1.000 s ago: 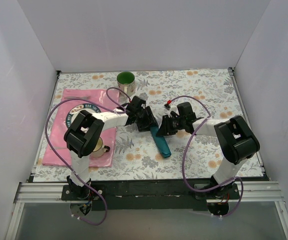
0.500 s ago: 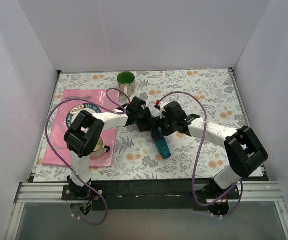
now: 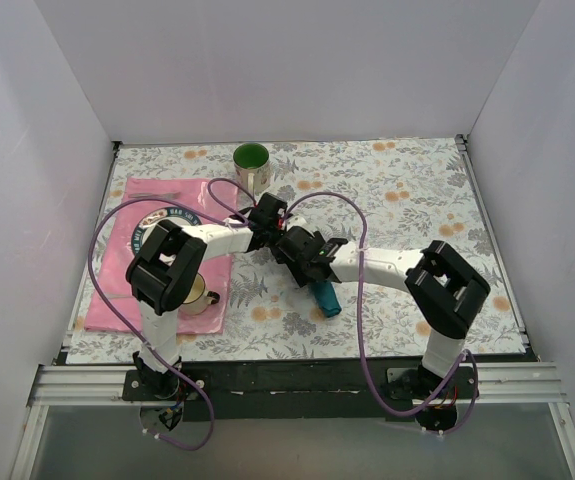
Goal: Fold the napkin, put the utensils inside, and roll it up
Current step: Roll the napkin with the utensil
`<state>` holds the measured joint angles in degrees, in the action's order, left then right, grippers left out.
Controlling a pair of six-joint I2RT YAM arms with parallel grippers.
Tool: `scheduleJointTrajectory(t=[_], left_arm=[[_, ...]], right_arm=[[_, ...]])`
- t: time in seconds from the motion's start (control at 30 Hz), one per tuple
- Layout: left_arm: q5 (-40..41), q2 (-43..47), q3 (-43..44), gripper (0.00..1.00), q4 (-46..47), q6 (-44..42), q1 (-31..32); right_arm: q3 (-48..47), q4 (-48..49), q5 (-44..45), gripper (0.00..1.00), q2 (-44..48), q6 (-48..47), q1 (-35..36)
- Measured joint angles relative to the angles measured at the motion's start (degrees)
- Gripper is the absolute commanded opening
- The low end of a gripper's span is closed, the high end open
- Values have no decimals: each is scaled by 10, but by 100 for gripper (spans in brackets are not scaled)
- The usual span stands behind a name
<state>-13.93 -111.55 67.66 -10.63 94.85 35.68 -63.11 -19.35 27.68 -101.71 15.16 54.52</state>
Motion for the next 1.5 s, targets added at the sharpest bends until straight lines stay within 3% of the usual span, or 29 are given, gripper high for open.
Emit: scheduleJointTrajectory(t=[0.2, 0.3, 0.73, 0.93, 1.3, 1.43, 1.5], left_arm=[[-9, 0, 4, 63, 4, 0, 1], [-9, 3, 3, 68, 7, -4, 2], [14, 16, -5, 71, 5, -3, 11], [15, 20, -5, 71, -5, -6, 15], [15, 7, 19, 70, -31, -4, 17], [21, -4, 34, 60, -38, -2, 23], [27, -6, 34, 55, -38, 0, 25]], right_arm=[[4, 15, 4, 45, 1, 3, -5], [20, 39, -21, 42, 12, 1, -16], [156, 213, -445, 38, 75, -18, -189], [186, 255, -536, 38, 75, 7, -274], [210, 363, -675, 37, 18, 54, -307], [218, 388, -695, 37, 13, 69, -309], [218, 397, -704, 41, 9, 76, -310]])
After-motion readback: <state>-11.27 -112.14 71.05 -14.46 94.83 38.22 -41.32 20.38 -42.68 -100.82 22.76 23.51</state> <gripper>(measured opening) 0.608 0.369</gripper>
